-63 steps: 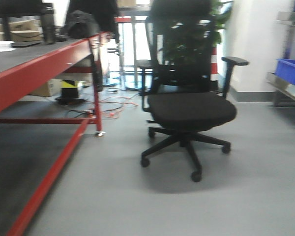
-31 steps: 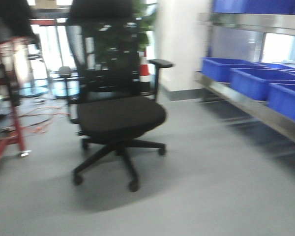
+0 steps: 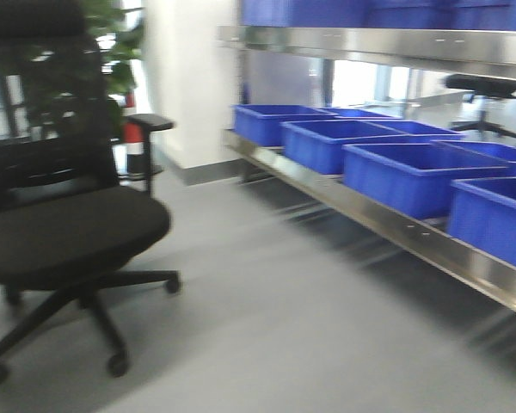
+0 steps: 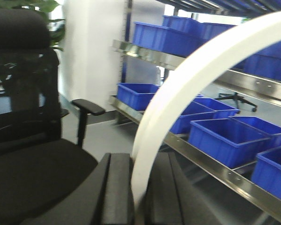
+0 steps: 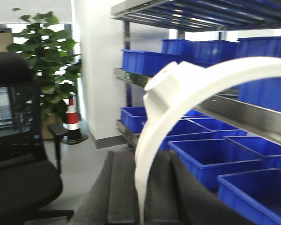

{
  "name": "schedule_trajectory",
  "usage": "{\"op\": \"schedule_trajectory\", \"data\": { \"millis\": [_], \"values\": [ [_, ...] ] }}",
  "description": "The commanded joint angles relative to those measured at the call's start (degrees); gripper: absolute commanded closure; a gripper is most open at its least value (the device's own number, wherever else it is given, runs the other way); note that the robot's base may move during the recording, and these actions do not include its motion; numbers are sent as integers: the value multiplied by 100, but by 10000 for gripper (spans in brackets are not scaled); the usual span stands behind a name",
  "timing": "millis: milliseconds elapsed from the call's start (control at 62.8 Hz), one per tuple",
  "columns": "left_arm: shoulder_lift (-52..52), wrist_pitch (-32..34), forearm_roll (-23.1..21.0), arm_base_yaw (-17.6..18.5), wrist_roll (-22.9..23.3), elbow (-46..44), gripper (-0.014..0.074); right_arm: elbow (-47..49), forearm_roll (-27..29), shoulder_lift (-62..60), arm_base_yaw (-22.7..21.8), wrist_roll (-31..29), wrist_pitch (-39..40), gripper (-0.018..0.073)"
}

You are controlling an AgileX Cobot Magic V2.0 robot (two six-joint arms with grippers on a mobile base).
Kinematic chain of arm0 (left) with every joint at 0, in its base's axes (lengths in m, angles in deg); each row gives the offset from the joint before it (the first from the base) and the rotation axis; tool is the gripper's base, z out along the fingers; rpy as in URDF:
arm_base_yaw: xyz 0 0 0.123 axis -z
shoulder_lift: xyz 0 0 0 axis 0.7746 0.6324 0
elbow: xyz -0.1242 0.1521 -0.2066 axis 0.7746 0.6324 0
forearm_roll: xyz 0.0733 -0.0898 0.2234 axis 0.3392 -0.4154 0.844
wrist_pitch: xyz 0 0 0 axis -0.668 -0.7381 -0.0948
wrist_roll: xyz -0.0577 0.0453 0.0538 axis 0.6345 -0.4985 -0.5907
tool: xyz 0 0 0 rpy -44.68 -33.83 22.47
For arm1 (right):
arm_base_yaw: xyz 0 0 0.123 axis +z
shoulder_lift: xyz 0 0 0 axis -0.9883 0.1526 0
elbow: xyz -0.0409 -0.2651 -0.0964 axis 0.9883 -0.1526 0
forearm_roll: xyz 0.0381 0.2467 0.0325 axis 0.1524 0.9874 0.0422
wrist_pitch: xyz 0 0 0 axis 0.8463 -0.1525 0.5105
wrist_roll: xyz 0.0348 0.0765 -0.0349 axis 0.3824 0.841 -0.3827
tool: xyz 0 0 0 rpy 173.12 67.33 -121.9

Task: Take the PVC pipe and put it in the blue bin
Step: 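Drive past the office chair toward the shelf of blue bins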

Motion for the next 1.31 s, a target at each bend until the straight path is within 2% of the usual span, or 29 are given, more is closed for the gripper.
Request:
{"op": "schedule_trajectory", "data": {
  "millis": [0, 1290],
  "values": [
    [-24, 163, -12, 32, -1, -9, 707, -12, -67, -30, -6, -12, 95, 724],
    [-24, 163, -12, 32, -1, -9, 707, -12, -67, -30, -6, -12, 95, 724]
  ]
}}
